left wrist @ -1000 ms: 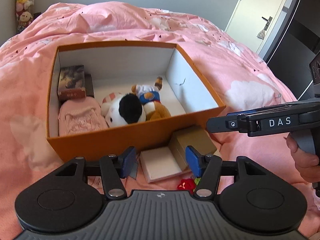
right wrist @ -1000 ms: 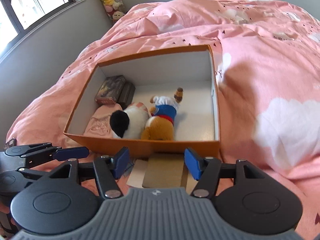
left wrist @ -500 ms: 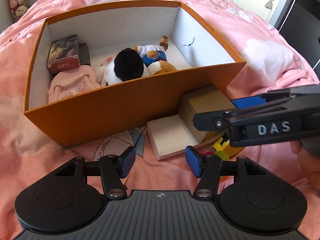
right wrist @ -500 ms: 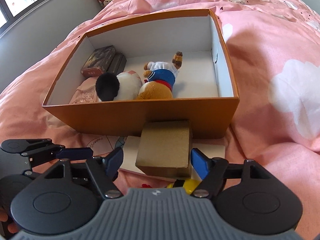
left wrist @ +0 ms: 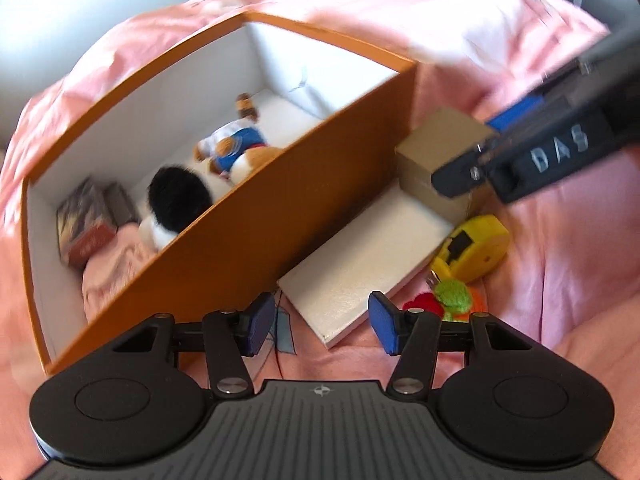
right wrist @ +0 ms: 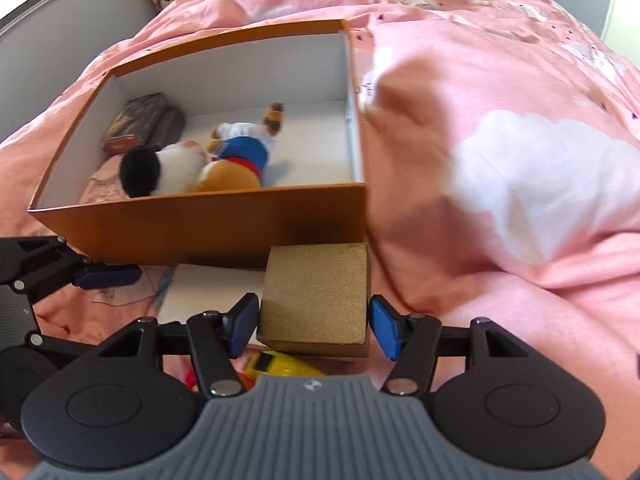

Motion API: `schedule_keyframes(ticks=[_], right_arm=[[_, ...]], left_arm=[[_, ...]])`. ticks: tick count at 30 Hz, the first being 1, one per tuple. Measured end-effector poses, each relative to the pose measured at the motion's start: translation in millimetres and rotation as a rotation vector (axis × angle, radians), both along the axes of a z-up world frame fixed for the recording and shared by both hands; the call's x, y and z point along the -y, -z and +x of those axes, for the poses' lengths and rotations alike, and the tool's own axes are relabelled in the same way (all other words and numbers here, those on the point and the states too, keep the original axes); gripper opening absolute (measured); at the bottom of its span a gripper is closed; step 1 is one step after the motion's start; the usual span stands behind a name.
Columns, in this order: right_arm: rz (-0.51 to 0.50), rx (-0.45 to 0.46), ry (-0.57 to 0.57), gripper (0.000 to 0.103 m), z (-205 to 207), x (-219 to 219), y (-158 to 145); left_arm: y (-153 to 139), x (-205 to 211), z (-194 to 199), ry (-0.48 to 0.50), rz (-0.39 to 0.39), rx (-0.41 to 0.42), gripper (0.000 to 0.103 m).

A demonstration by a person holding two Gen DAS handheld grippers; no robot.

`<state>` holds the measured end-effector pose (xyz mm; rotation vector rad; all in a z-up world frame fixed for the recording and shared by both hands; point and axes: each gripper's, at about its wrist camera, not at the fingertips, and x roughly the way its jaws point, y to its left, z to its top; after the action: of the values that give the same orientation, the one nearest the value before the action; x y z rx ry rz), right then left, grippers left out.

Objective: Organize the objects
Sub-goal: 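Grasp the white glasses case with the left tool while the right tool grasps the tan cardboard box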

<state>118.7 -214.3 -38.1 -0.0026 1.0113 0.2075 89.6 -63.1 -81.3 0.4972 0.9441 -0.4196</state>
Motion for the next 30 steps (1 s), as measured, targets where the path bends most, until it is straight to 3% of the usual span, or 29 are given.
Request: schedule_keyframes(ticks=[10,17,25,30], right_arm=[[0.025,-0.036,0.054,0.062,-15.4,22.9,-1.2],[0.059,-0.045,0.071,0.062,-14.3,29.1,0.0],[0.076,-0.033,0.073,0.062,-14.2,31.6,-3.7],[0.080,-0.010,0.058,0.062,-17.9,32.0,-13.9]], left_arm=[[31.9,36.1,-23.5,0.459,0.378,0.058,0.064],[59.0,55.9,-39.4,0.609,0.523,0.158,0.065],[51.8,50.1,-46.7,0.578,0.464,0.169,0.041],[19.4,35.2,-47.4,0.446,0.289,0.057,0.037]])
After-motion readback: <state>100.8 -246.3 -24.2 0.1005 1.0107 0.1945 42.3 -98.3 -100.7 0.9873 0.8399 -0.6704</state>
